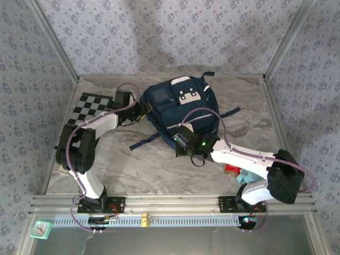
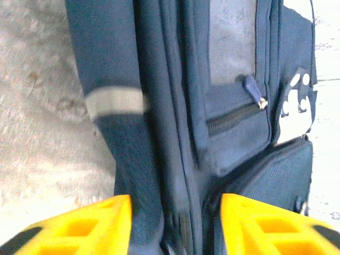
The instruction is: Pack the student bag
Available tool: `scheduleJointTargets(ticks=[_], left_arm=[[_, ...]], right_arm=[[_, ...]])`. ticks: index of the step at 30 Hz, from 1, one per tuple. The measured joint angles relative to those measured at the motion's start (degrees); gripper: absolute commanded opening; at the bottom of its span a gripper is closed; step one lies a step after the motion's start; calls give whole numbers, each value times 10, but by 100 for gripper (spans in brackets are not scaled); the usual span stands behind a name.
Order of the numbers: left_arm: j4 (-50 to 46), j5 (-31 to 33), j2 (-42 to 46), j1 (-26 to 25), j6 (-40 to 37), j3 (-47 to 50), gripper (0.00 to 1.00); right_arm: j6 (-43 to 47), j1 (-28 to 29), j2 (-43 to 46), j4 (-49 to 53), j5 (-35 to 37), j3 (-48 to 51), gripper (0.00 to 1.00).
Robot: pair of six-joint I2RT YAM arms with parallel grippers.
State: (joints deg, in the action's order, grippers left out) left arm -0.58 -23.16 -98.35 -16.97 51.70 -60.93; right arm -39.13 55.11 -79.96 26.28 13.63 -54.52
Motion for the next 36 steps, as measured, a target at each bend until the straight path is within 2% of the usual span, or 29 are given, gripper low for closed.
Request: scheduleJointTargets(ticks=[3, 7, 11, 16, 20, 25, 33, 36], left_arm=[[4, -6, 60, -17, 26, 61, 56], [7, 6, 119, -95, 91, 123, 58], [25, 24, 126, -185, 163, 140, 57], [55, 64, 119, -238, 247, 156, 56], [73, 91, 98, -259, 287, 156, 47], [83, 121, 66, -276, 328, 156, 30], [83, 150, 61, -282, 336, 156, 2], [78, 152, 70, -281, 328, 156, 0]], right_arm=[[0, 0, 0, -4, 0, 3, 0], [0, 0, 0, -13, -1, 14, 0], [0, 1, 0, -18, -5, 18, 0], [0, 2, -1, -19, -5, 18, 0], [0, 2, -4, -19, -6, 18, 0], [0, 5, -16, -17, -7, 17, 0], [0, 11, -44, 39, 7, -30, 0], [-4, 12, -48, 63, 17, -39, 0]])
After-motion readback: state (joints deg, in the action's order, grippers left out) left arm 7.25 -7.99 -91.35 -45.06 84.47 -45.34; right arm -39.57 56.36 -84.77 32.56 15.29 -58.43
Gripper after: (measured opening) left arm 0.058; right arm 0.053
